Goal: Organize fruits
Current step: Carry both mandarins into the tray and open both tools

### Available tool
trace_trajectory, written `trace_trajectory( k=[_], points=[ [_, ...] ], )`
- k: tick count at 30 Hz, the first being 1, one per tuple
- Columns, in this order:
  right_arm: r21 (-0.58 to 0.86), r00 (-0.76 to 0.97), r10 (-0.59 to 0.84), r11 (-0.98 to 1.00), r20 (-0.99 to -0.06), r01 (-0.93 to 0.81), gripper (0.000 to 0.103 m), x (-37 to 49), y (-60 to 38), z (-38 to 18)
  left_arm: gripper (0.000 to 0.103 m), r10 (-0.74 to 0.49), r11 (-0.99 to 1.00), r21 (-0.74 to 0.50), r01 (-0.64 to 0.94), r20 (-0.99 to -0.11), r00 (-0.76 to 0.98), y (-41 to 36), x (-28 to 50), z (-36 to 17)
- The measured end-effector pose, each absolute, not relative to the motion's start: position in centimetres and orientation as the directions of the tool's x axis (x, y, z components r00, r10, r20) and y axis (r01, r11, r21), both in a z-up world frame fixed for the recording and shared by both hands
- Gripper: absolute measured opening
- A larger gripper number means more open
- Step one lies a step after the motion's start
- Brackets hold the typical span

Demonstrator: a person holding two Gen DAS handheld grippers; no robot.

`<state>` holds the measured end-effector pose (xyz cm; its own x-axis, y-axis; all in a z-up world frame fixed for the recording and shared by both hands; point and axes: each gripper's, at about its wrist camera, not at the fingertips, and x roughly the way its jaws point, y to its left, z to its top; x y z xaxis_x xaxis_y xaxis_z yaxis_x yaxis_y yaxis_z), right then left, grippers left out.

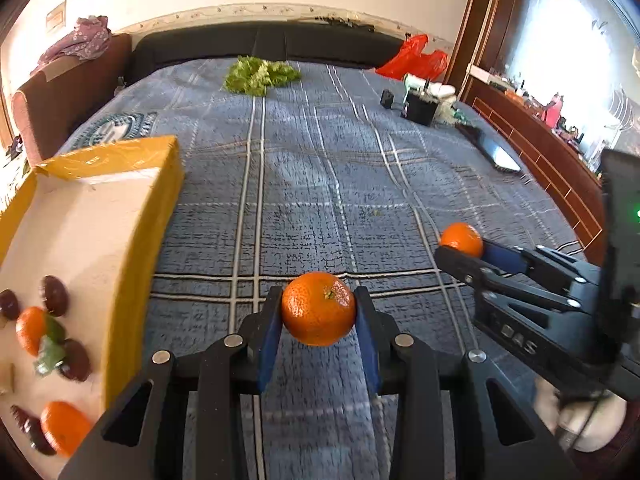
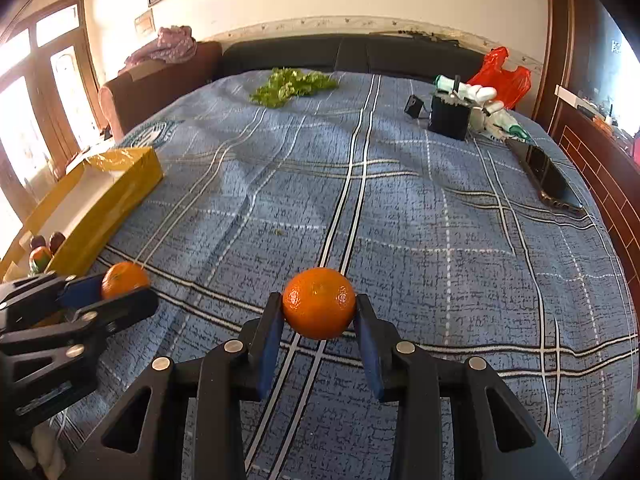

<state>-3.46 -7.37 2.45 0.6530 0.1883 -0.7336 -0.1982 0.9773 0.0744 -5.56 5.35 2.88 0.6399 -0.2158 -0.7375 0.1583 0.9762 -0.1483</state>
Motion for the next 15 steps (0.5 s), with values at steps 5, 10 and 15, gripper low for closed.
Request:
trace_trajectory(
  k=[5, 10, 15],
  points=[
    [0.085, 0.681, 0.193, 0.978, -0.706, -0.189, 0.038, -3.7, -7.6, 2.9, 0.034, -0.195, 0.981, -0.143, 0.133, -0.687, 0.7, 6.9, -8.5, 5.7],
    [0.077, 0.719, 0.177, 0.983, -0.673, -0.169, 0.038, -4.4, -7.5, 3.6, 0.034, -0.135, 0.989, -0.13, 0.066, -0.641, 0.756, 9.7, -11.3, 8.1],
    [0.09, 0.72, 0.194, 0.98, -0.666, -0.18, 0.038, -6.1, -6.4, 4.9, 0.034, -0.087, 0.989, -0.145, -0.004, -0.618, 0.782, 13.6, -13.2, 9.2]
  ],
)
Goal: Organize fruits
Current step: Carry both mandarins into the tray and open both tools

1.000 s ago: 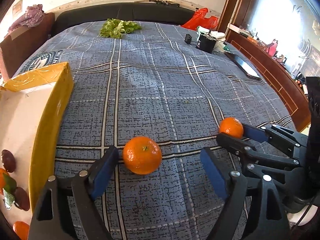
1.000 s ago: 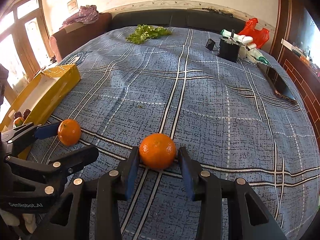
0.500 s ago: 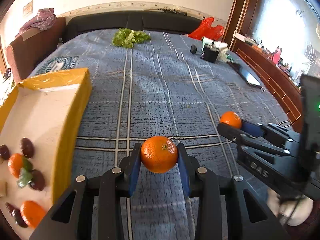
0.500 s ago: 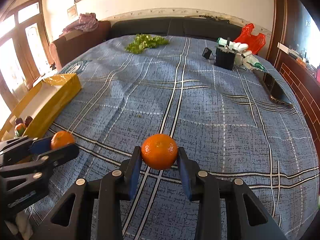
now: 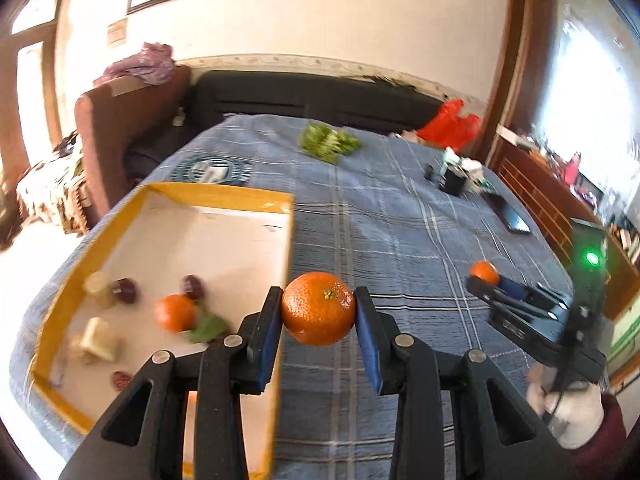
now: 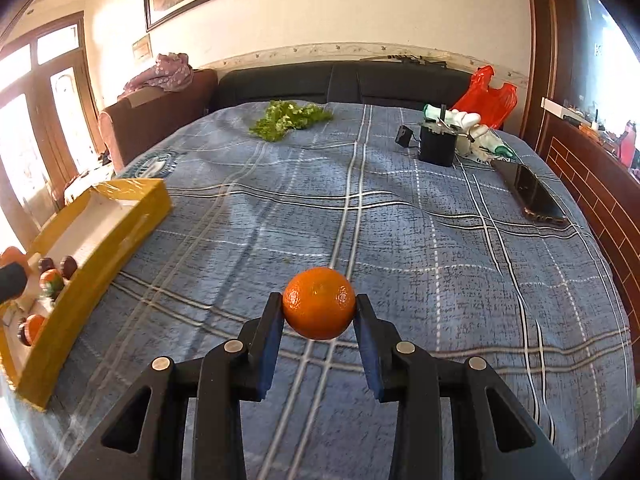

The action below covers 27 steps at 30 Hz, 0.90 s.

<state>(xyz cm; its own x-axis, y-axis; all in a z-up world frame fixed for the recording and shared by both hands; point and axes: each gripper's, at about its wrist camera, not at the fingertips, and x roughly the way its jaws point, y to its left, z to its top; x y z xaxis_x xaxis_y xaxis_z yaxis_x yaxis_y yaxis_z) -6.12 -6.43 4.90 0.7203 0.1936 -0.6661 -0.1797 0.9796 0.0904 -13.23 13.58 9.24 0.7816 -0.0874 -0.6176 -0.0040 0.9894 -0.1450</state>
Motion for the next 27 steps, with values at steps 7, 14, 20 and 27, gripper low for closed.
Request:
trace_trajectory(
  k=[7, 14, 20, 27],
  points=[
    [0.113, 0.723, 0.273, 0.958, -0.635, -0.262, 0.039, -9.4, -2.8, 8.5, 0.034, -0.036, 0.964, -0.235, -0.125, -0.58, 0.814, 20.9, -16.1, 11.0],
    [0.163, 0.713, 0.369, 0.925, -0.597, -0.343, 0.039, -10.6, 1.2, 11.8, 0.035, 0.061, 0.938, -0.254, -0.236, -0.551, 0.832, 26.7, -18.8, 11.7],
    [0.206, 0.652, 0.435, 0.893, -0.621, -0.399, 0.039, -10.0, 5.6, 11.9, 0.035, 0.073, 0.916, -0.283, -0.282, -0.575, 0.815, 29.7, -19.2, 9.6],
    [0.218, 0.543, 0.484, 0.849, -0.687, -0.481, 0.04, -8.4, 11.9, 9.5, 0.035, 0.047, 0.913, -0.29, -0.288, -0.626, 0.778, 30.9, -17.7, 6.5]
  ],
)
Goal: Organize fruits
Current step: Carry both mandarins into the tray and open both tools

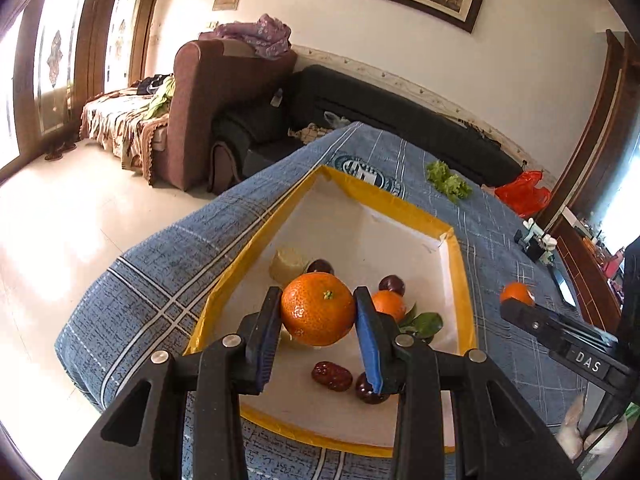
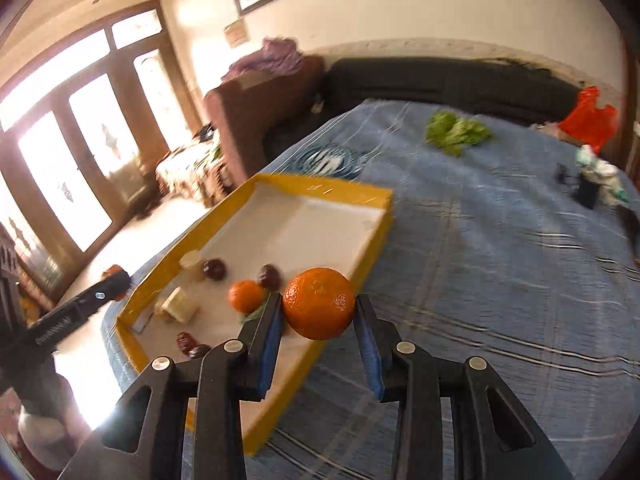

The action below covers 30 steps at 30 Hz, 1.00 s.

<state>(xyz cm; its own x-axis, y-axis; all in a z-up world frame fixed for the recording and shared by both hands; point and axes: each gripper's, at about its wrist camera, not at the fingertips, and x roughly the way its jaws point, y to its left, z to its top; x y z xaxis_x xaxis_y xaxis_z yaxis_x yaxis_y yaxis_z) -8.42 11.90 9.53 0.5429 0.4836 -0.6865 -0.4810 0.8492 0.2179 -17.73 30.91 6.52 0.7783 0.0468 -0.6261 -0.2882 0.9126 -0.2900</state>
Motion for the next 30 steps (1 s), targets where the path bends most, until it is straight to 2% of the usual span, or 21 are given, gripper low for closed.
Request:
trace_trajectory(
  k=[5, 17, 24, 26, 28, 30],
  points=[
    [0.214, 0.475, 0.5, 0.818, -0.724, -0.535, 0.04, -6.2, 16.2, 8.1, 0.034, -0.08, 0.889, -0.389, -0.241, -0.65, 0.755, 30.9, -16.2, 4.6],
    [0.173, 0.395, 0.413, 0.838, -0.821, -0.517, 0.04, 1.1, 20.7, 4.1, 0.034, -0.111, 0.911, -0.363, -0.196, -0.674, 0.731, 29.9, -11.9, 3.3],
    [0.173, 0.391, 0.395, 0.852, -0.831, -0.494, 0.04, 2.8, 20.4, 3.4, 0.035, -0.111, 0.924, -0.339, -0.179, -0.684, 0.721, 29.2, -10.9, 2.8],
    [0.174, 0.389, 0.395, 0.852, -0.832, -0.494, 0.04, 2.9, 20.4, 3.2, 0.041, -0.109, 0.925, -0.336, -0.177, -0.681, 0.725, 29.1, -10.9, 2.9],
    [0.176, 0.393, 0.401, 0.849, -0.827, -0.498, 0.04, 2.7, 20.3, 3.5, 0.056, -0.096, 0.927, -0.329, -0.181, -0.674, 0.733, 29.0, -11.1, 3.2],
    [0.174, 0.405, 0.405, 0.849, -0.82, -0.498, 0.04, 2.5, 20.3, 3.8, 0.062, -0.085, 0.925, -0.329, -0.19, -0.667, 0.74, 29.2, -11.5, 3.6]
  ],
)
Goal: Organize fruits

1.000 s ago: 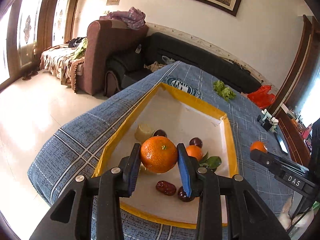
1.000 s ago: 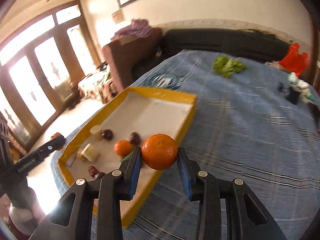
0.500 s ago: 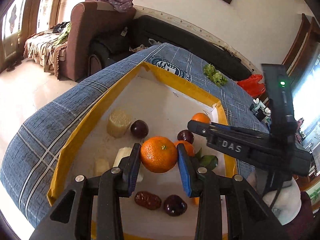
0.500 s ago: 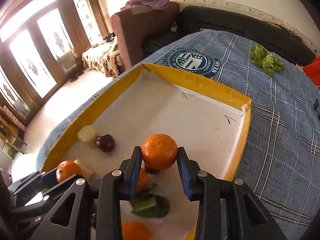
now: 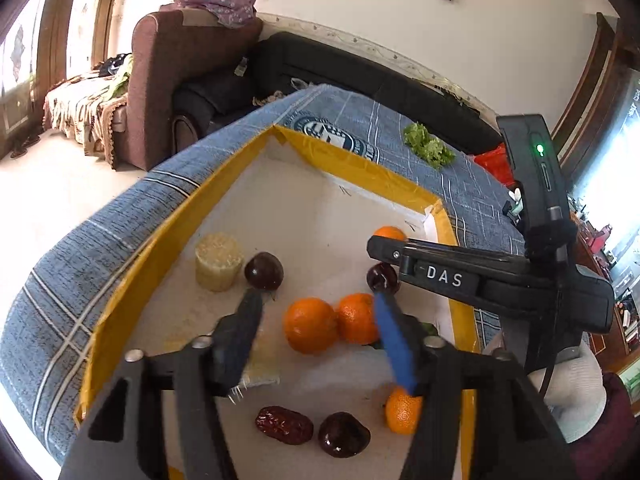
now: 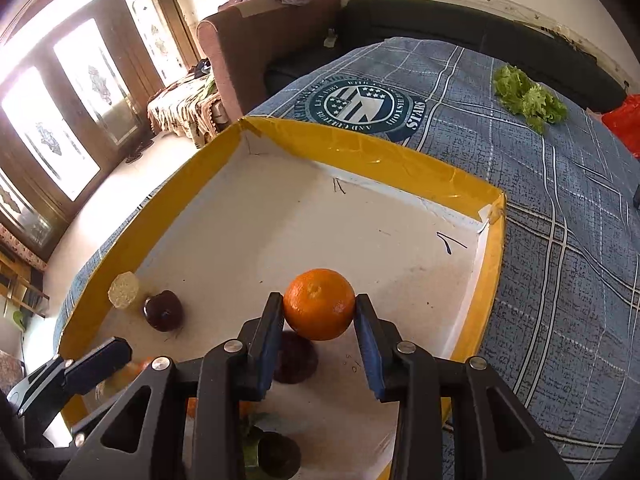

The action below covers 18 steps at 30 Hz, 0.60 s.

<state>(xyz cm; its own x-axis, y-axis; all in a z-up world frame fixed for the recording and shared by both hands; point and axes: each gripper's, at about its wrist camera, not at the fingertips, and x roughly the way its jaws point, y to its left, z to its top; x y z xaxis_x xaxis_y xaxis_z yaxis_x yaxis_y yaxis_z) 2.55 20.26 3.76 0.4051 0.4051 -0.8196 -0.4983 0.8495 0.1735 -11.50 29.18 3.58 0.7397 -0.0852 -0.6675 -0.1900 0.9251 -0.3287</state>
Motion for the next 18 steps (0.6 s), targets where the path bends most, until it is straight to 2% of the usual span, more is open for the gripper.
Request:
trace_trajectory(
  k=[8, 12, 15, 18],
  points=[
    [0.187, 0.437, 0.429, 0.849, -0.79, -0.495, 0.041, 1.0, 18.7, 5.5, 0.064, -0.043, 0.932, -0.301, -0.204, -0.646, 0.762, 28.8, -13.2, 5.4],
    [0.19, 0.474, 0.44, 0.853, -0.762, -0.486, 0.042, -0.8, 16.9, 6.9, 0.074, 0.027, 0.945, -0.238, -0.222, -0.623, 0.782, 27.5, -14.8, 6.9],
    [0.179, 0.517, 0.436, 0.863, -0.736, -0.473, 0.048, -2.6, 15.3, 8.0, 0.082, 0.095, 0.947, -0.186, -0.26, -0.612, 0.785, 26.3, -15.8, 7.9],
    [0.153, 0.575, 0.424, 0.875, -0.7, -0.459, 0.053, -5.1, 13.3, 8.9, 0.086, 0.116, 0.948, -0.168, -0.27, -0.607, 0.786, 25.3, -16.4, 8.7]
  ],
)
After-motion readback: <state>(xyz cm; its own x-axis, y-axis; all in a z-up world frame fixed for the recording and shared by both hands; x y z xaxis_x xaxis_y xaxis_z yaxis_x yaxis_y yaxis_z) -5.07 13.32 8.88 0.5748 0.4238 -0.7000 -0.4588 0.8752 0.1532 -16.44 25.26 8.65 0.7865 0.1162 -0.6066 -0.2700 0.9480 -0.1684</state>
